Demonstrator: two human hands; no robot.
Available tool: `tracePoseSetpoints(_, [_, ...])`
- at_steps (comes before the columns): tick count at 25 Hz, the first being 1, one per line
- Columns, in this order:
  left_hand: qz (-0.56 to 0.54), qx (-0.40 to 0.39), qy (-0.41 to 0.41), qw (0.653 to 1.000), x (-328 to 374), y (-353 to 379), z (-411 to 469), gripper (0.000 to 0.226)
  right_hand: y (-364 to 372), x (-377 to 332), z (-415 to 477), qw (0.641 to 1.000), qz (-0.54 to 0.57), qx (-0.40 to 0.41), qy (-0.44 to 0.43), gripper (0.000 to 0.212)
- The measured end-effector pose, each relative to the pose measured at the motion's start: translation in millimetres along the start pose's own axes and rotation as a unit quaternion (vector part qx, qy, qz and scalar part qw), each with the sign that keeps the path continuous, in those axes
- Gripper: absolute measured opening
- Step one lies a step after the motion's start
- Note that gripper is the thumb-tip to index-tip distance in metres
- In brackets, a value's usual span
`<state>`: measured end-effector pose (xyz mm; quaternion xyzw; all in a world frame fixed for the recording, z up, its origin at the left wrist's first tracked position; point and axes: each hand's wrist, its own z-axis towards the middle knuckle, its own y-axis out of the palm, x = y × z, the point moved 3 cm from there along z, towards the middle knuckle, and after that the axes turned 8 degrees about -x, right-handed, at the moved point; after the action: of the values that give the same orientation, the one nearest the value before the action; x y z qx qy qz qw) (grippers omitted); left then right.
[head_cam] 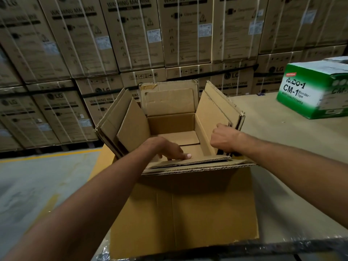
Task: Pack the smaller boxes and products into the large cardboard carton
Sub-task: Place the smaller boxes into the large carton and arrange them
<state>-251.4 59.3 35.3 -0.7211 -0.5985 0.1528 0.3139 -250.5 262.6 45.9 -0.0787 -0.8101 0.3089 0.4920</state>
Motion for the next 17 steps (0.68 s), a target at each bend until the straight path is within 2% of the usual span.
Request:
tracePoseSetpoints(4, [0.003, 0.006, 0.007, 1.000, -4.7, -1.8, 3.1, 0.076, -2.8, -12.7, -10.4, 0.999, -0.012, 0.027, -0.025, 0.016])
tracePoseSetpoints(6, [-0.012, -0.001, 0.002, 1.000, -6.8, 0.0, 5.0, 0.076, -13.1, -16.3, -9.8, 0.999, 0.013, 0.033, -0.021, 0.012])
tracePoseSetpoints(7, [-0.023, -0.007, -0.004, 1.000, -7.5, 1.5, 5.7, 0.076, -18.3, -13.9, -7.1, 0.999, 0.037, 0.031, -0.010, 0.016])
tracePoseSetpoints(10, [-0.045, -0.016, 0.000, 0.999, -3.7, 4.0, 6.3, 0.074, -27.3, -6.3, -0.4, 0.994, 0.106, -0.023, 0.027, 0.026])
tracePoseSetpoints(13, [-0.084, -0.022, 0.038, 0.996, 8.2, 4.4, -0.6, 0.068, -17.7, 5.0, 5.3, 0.989, 0.122, -0.061, 0.051, 0.011])
tracePoseSetpoints(17, [-0.073, -0.022, 0.040, 0.996, 14.8, 4.6, -2.7, 0.057, -7.2, 11.7, 9.4, 0.982, 0.165, -0.076, 0.054, 0.009])
